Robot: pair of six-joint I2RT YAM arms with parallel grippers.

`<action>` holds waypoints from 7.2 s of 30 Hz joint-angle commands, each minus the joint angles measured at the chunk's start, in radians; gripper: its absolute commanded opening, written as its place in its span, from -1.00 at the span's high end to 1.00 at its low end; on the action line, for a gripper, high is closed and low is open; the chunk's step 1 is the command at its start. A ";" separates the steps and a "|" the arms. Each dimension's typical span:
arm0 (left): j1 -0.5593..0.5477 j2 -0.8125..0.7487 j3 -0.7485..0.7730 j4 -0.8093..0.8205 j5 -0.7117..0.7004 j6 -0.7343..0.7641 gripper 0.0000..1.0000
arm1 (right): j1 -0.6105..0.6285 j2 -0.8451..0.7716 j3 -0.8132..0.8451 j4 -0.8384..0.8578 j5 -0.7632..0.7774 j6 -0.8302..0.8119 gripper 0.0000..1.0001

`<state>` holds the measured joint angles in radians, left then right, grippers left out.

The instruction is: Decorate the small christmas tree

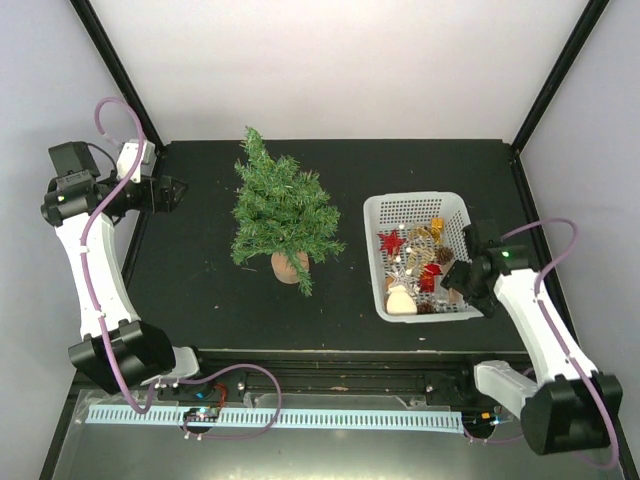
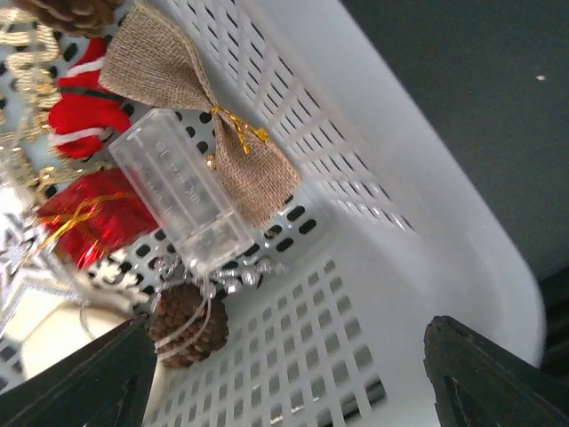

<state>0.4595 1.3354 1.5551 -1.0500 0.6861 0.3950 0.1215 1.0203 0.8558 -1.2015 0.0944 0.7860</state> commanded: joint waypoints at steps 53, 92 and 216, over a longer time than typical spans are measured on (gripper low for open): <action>-0.032 0.079 -0.033 0.003 0.089 0.043 -0.96 | 0.004 0.661 0.301 0.220 -0.170 -0.145 0.19; -0.066 -0.120 0.463 -0.108 0.531 0.041 -0.98 | 0.009 0.116 0.681 0.219 -0.509 -0.165 0.98; -1.277 0.245 0.808 0.435 0.185 -0.147 0.97 | -0.048 0.488 1.650 1.000 -1.056 0.610 0.98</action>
<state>-0.8494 1.6073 2.3737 -0.5362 0.8906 0.2214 0.0471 1.4700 2.3959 -0.0574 -0.8982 1.5009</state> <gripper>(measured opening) 0.017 0.013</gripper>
